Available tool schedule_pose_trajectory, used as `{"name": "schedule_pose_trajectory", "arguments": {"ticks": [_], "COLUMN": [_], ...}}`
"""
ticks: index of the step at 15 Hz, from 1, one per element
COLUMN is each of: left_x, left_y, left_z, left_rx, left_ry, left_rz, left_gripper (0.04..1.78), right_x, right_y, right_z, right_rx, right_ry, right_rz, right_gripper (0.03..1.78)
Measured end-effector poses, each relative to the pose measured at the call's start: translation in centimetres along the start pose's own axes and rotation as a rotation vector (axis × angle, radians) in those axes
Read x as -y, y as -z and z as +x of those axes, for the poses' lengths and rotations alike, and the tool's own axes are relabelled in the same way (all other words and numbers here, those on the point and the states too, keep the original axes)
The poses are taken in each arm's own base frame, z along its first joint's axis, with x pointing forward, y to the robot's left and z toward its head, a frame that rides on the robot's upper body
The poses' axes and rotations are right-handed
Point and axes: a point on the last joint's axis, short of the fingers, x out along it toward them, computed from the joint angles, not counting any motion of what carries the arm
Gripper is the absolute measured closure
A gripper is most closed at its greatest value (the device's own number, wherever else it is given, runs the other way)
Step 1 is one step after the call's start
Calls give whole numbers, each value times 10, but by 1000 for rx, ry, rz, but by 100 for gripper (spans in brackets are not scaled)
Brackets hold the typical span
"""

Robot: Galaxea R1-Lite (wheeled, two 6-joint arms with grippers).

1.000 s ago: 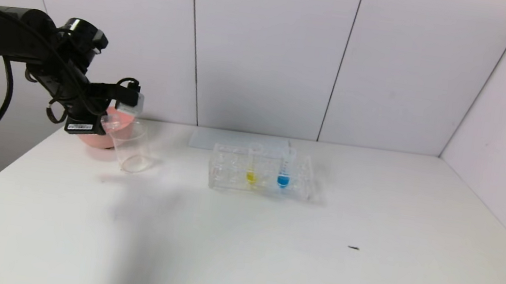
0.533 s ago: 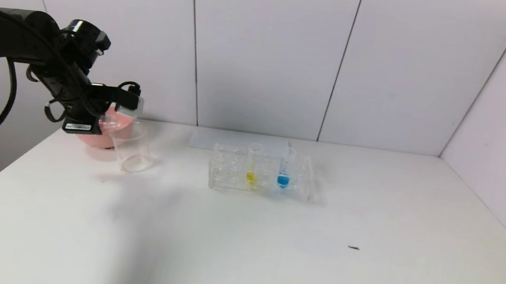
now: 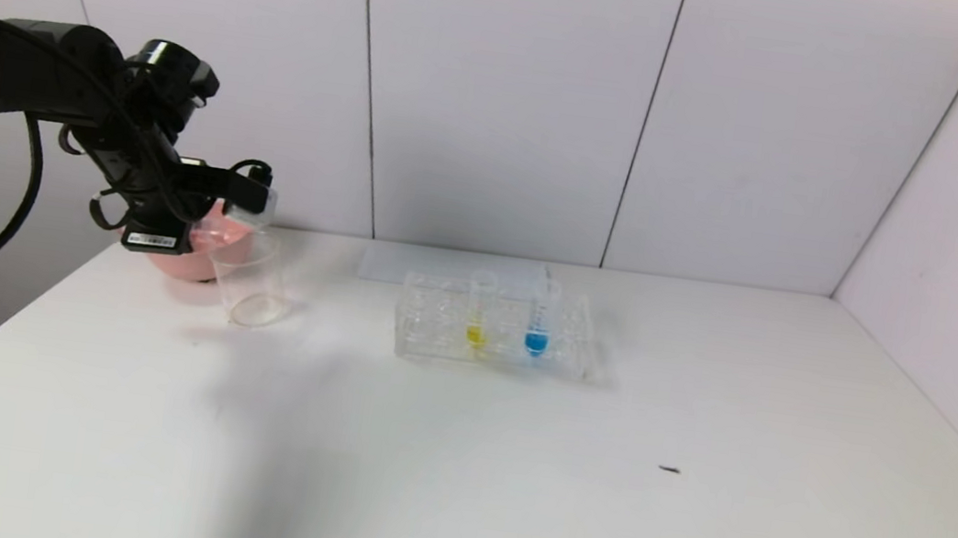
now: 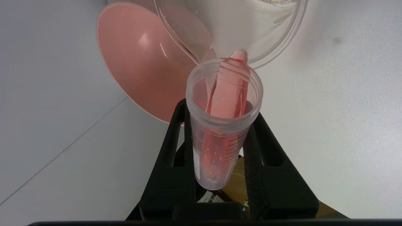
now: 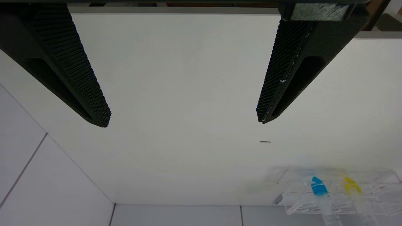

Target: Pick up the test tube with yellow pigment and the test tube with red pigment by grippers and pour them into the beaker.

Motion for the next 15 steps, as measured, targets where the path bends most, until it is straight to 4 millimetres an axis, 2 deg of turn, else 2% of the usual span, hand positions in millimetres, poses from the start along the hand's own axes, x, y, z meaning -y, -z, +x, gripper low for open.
{"name": "schedule_pose_trajectory", "arguments": {"ticks": [15], "left_x": [0], "left_y": [-6], "left_z": [5], "left_rx": [-41], "left_ry": [-5], "left_rz": [34], "left_gripper": [136], "right_x": [0], "right_y": [0], "right_z": [0], "right_rx": [0], "right_ry": [0], "right_rz": [0], "right_gripper": [11]}}
